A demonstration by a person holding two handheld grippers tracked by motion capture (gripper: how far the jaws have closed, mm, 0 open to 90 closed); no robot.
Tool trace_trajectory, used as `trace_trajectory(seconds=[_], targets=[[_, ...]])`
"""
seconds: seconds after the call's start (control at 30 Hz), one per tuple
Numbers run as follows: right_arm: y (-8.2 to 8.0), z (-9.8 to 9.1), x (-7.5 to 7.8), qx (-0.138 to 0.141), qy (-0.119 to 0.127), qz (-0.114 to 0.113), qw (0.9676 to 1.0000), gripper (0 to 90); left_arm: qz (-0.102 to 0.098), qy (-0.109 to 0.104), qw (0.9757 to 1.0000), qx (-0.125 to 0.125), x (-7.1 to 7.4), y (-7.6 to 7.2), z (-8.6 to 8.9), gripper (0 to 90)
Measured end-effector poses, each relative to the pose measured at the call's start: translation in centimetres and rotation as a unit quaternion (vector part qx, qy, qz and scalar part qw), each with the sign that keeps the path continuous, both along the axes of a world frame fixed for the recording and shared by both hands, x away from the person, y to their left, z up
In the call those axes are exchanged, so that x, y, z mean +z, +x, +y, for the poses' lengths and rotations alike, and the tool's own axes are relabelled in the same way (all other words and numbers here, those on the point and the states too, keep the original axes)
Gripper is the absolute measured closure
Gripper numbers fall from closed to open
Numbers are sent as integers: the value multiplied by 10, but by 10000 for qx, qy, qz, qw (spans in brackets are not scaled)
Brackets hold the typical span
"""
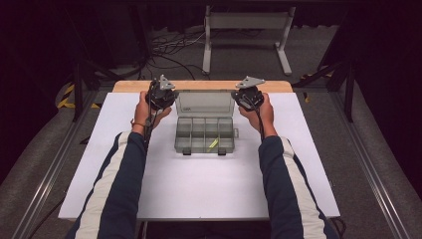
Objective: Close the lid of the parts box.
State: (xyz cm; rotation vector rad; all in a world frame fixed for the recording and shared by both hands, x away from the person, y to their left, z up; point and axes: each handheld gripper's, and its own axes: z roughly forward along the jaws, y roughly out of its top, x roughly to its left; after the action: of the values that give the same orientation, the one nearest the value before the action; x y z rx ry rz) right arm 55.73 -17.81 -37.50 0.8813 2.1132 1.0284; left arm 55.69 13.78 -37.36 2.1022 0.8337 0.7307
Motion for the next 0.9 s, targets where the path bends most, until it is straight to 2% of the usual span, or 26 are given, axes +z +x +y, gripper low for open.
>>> trace_trajectory(seconds=[0.33,0.37,0.6,0.77,0.9], targets=[[-11,0,9,-17,120,-129,9998,900,-47,47,9999,-92,2,-9,2,878],[-12,0,9,-21,135,-139,9998,900,-23,1,10000,-76,2,-11,1,878],[-19,1,5,-38,189,-152,9997,900,-74,72,9999,-136,1,-17,2,875],[-26,3,3,-98,41,-165,9998,900,-115,107,9997,-212,0,-22,3,876],[-30,4,1,-159,101,-154,9997,900,-92,12,9997,-204,-2,-25,4,881]])
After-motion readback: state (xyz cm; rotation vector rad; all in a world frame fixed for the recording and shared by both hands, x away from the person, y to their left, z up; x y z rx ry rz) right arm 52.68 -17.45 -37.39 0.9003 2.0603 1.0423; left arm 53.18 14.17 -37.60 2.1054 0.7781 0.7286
